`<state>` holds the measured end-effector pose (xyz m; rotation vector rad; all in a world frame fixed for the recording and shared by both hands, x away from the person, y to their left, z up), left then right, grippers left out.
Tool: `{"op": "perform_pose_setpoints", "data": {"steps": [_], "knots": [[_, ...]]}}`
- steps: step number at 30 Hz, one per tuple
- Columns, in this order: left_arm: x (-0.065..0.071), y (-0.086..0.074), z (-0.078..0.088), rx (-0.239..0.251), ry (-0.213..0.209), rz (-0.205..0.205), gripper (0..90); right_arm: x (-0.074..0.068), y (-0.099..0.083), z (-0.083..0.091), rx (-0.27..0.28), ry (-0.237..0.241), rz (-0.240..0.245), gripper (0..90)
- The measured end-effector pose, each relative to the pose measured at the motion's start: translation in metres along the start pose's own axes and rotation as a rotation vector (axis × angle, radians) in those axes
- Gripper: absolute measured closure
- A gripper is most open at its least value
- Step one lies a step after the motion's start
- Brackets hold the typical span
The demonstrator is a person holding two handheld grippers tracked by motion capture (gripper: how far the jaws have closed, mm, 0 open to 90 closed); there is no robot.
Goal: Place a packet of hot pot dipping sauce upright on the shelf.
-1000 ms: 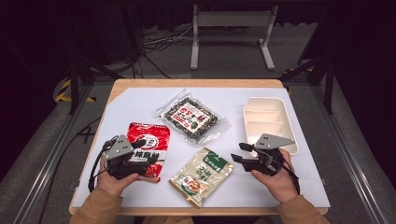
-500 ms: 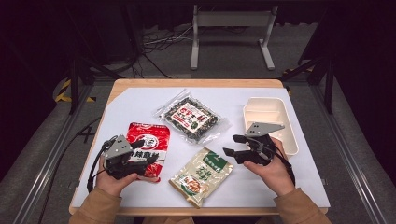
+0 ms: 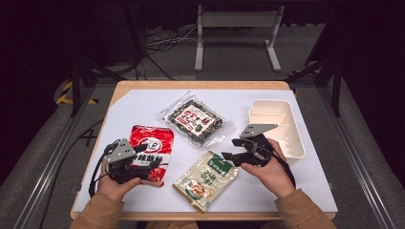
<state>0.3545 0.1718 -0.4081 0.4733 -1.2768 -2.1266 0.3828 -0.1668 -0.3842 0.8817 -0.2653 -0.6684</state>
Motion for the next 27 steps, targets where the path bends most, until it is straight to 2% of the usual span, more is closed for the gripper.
{"op": "perform_pose_setpoints", "data": {"steps": [3,10,13,25,27], "knots": [[0.000,-0.002,-0.002,-0.010,-0.001,-0.001,28.2,0.000,-0.004,-0.007,-0.045,-0.002,-0.007,36.3],[0.001,-0.003,-0.004,-0.017,-0.001,-0.005,28.0,-0.003,-0.014,-0.018,-0.091,-0.015,-0.007,37.1],[0.002,-0.003,-0.004,-0.019,-0.001,-0.008,27.9,-0.005,-0.020,-0.025,-0.132,-0.030,0.011,38.1],[0.003,-0.004,-0.005,-0.022,-0.001,-0.018,27.3,-0.006,-0.041,-0.039,-0.195,-0.011,-0.019,38.5],[0.003,-0.004,-0.005,-0.022,0.000,-0.017,27.3,-0.005,-0.044,-0.041,-0.208,0.005,-0.040,38.0]]}}
Point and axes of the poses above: each handheld gripper's, and its own axes: z roughly backward along the jaws, y roughly out of its top, x roughly to its right, the point moved 4 cm from there along -z, roughly forward along the jaws, and after that the axes turned 3 degrees about x, right-handed, at the moved point
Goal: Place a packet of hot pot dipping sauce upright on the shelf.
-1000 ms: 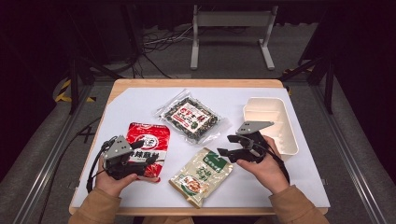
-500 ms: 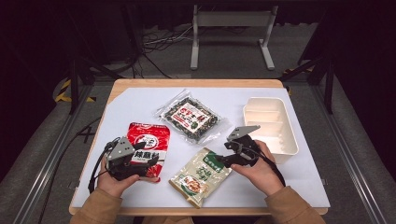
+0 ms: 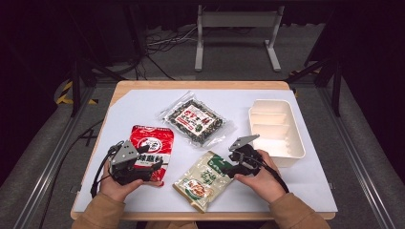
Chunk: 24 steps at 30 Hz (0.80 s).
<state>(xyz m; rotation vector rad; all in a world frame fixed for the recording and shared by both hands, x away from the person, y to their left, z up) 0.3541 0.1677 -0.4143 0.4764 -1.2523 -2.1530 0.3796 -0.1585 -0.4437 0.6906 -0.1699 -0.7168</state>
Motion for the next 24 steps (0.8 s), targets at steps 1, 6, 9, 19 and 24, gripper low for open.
{"op": "perform_pose_setpoints", "data": {"steps": [1,6,9,19,24], "knots": [[0.000,0.000,0.000,0.000,0.000,0.000,27.3,0.001,-0.001,-0.001,-0.006,0.005,-0.002,38.0],[0.000,0.000,-0.001,-0.004,-0.001,-0.003,27.3,0.000,-0.005,-0.003,-0.022,0.022,-0.021,37.6],[0.000,-0.001,-0.001,-0.005,-0.002,-0.004,27.3,0.000,-0.006,-0.005,-0.033,0.031,-0.030,37.1],[0.001,-0.001,-0.001,-0.007,-0.002,-0.001,27.3,-0.002,-0.011,-0.011,-0.063,0.093,-0.065,36.3],[0.001,-0.001,-0.002,-0.008,0.001,-0.005,27.3,-0.001,-0.011,-0.010,-0.056,0.134,-0.087,36.6]]}}
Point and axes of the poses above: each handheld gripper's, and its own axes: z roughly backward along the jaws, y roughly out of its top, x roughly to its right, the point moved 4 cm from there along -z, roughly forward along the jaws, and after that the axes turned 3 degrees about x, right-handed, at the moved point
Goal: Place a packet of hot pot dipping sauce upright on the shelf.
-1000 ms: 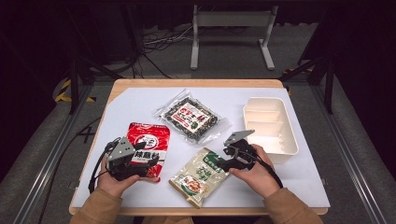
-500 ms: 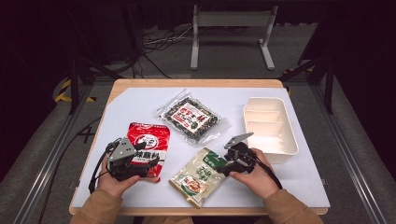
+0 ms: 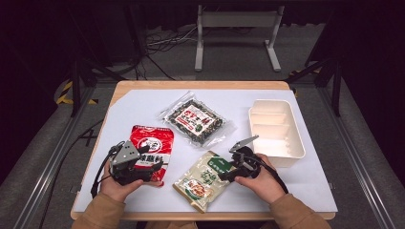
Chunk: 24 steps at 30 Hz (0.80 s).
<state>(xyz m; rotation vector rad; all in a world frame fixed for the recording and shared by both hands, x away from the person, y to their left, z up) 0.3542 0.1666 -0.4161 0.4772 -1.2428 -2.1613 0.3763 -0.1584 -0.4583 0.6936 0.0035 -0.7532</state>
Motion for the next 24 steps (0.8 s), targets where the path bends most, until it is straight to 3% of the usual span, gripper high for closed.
{"op": "perform_pose_setpoints", "data": {"steps": [10,15,22,24], "knots": [[0.000,-0.001,-0.001,-0.008,0.000,-0.005,27.3,-0.008,0.004,0.009,0.040,0.078,-0.009,43.5],[0.000,-0.001,-0.002,-0.007,0.000,-0.002,27.3,-0.014,0.002,0.003,0.011,0.120,0.034,51.7],[0.000,-0.002,-0.003,-0.010,0.003,-0.004,27.3,-0.013,-0.001,-0.004,-0.023,0.069,0.107,68.6],[0.000,-0.002,-0.003,-0.011,0.001,-0.002,27.3,-0.010,-0.002,-0.005,-0.038,0.028,0.138,80.1]]}}
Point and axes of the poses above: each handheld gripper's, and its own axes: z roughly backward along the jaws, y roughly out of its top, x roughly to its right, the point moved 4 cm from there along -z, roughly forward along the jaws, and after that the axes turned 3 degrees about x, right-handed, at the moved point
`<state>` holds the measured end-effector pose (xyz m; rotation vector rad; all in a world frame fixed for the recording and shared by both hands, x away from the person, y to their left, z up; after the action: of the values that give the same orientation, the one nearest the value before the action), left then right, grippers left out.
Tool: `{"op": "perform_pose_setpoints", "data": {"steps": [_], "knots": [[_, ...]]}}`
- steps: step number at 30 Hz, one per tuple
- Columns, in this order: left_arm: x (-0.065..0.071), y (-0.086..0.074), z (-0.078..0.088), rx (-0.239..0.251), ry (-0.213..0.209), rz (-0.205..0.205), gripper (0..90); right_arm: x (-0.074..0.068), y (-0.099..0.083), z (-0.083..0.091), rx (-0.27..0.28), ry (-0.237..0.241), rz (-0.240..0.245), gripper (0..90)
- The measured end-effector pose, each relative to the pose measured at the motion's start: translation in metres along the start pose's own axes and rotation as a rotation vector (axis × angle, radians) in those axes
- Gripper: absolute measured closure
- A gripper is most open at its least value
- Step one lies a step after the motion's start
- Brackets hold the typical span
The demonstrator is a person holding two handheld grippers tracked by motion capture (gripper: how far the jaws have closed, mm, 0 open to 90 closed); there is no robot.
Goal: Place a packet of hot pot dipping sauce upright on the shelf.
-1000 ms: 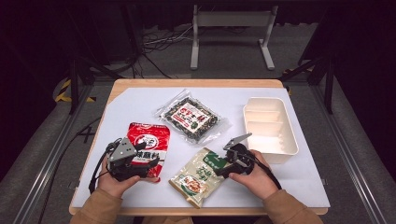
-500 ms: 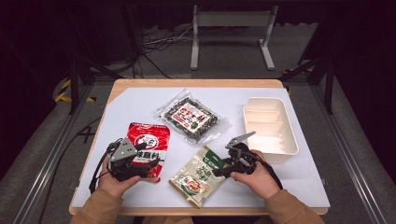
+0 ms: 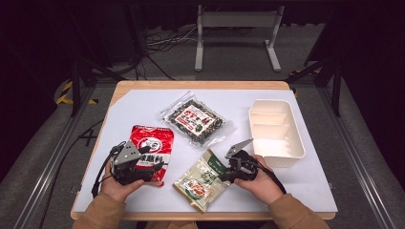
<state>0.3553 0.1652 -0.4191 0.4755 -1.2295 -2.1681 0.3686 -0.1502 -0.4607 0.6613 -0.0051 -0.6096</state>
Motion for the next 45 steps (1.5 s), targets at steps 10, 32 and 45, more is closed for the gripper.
{"op": "perform_pose_setpoints", "data": {"steps": [10,32,45], "knots": [[0.000,0.000,0.000,0.002,0.004,-0.003,27.3,0.003,0.002,0.003,0.008,0.017,0.000,88.6],[-0.003,-0.001,0.001,-0.004,0.011,0.006,27.3,-0.021,0.031,0.064,0.093,0.096,-0.027,89.8],[-0.005,-0.001,0.003,0.003,0.015,0.015,27.3,-0.035,0.051,0.096,0.110,0.074,0.046,89.8]]}}
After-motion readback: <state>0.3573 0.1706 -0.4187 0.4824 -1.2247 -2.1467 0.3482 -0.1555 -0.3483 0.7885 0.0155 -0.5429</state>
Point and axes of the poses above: each handheld gripper's, and its own axes: z roughly backward along the jaws, y roughly out of its top, x roughly to its right, the point moved 4 cm from there along -z, roughly forward along the jaws, and after that the axes turned 3 degrees about x, right-handed, at the moved point
